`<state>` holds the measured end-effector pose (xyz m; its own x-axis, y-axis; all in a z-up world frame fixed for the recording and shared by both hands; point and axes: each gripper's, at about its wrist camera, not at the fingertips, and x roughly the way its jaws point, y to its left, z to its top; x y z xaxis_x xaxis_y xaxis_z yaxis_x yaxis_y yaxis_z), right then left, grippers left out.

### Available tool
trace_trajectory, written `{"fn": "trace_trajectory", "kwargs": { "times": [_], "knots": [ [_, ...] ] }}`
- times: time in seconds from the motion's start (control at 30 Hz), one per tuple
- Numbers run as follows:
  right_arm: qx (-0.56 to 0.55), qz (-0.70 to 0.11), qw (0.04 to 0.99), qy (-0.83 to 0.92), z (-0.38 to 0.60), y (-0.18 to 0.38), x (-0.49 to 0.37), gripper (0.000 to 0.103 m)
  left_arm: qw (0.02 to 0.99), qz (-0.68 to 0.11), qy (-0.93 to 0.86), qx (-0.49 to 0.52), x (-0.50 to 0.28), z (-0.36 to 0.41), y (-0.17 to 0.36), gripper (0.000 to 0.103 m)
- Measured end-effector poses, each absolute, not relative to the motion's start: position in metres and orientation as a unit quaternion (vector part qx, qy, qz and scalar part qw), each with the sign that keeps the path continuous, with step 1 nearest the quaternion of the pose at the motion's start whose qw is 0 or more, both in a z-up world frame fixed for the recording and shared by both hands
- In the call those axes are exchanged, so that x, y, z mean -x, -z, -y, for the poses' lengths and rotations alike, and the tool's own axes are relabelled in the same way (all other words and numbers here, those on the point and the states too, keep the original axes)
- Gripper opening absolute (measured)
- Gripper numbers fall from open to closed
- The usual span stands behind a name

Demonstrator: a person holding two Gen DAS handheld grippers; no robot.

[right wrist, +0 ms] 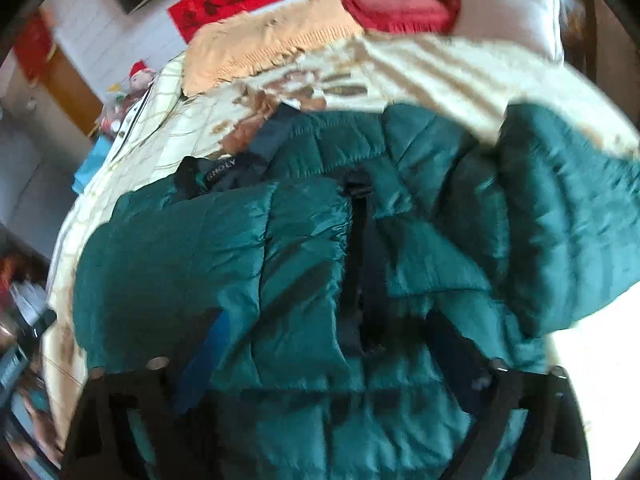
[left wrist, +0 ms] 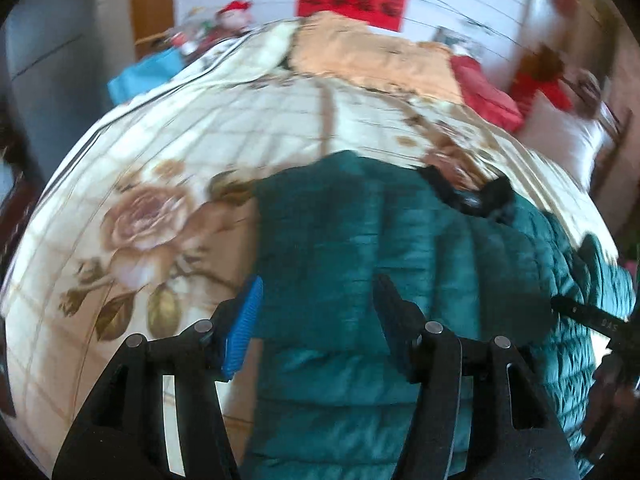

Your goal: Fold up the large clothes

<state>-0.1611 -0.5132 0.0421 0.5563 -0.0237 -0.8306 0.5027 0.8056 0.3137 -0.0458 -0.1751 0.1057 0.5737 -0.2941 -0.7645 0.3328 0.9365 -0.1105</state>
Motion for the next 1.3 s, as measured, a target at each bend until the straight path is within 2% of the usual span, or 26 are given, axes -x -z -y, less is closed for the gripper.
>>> {"fn": "trace_trajectory", "kwargs": {
  "times": [0.03,0.07,0.13,0.23,0.33,0.5,0.77,0.8,0.87,0.9,0.93,1.1,1.3],
  "knots": [
    [-0.284,-0.436,0.841,0.148,0.514,-0.04,0.16,0.064,0.887,-0.429,0.17,-0.014,0.043,0.169,-0.104,0.057],
    [-0.289,-0.428,0.845,0.141,0.513,-0.039,0.159,0.056,0.887,-0.432,0.164,-0.005,0.039,0.165,-0.102,0.057],
    [-0.274,-0.416,0.856,0.139,0.507,-0.042,0.156,0.029,0.885,-0.439,0.155,0.006,0.032,0.159,-0.099,0.057],
    [-0.221,-0.397,0.878,0.151,0.496,-0.055,0.156,0.02,0.888,-0.436,0.146,0.005,0.03,0.163,-0.099,0.057],
    [-0.164,-0.361,0.901,0.176,0.491,-0.078,0.165,0.018,0.891,-0.431,0.146,0.002,0.029,0.17,-0.101,0.057],
    [-0.157,-0.349,0.9,0.209,0.508,-0.096,0.187,0.018,0.887,-0.436,0.151,-0.014,0.026,0.19,-0.09,0.057],
    [-0.121,-0.404,0.877,0.229,0.529,-0.059,0.188,0.018,0.877,-0.457,0.143,-0.034,0.022,0.211,-0.06,0.057],
    [-0.117,-0.41,0.877,0.221,0.53,-0.06,0.187,0.02,0.877,-0.458,0.142,-0.035,0.022,0.212,-0.061,0.057],
    [-0.125,-0.405,0.879,0.217,0.53,-0.068,0.193,0.039,0.877,-0.458,0.144,-0.033,0.022,0.211,-0.065,0.057],
    [-0.129,-0.395,0.882,0.222,0.529,-0.074,0.198,0.052,0.878,-0.455,0.146,-0.032,0.023,0.211,-0.068,0.057],
    [-0.129,-0.373,0.891,0.225,0.525,-0.087,0.204,0.059,0.88,-0.45,0.148,-0.031,0.023,0.211,-0.073,0.057],
    [-0.101,-0.349,0.916,0.171,0.486,-0.115,0.195,0.062,0.891,-0.426,0.154,-0.024,0.023,0.219,-0.09,0.057],
    [-0.092,-0.367,0.917,0.124,0.455,-0.095,0.149,0.062,0.886,-0.437,0.151,-0.031,0.011,0.233,-0.077,0.057]
  ]
}}
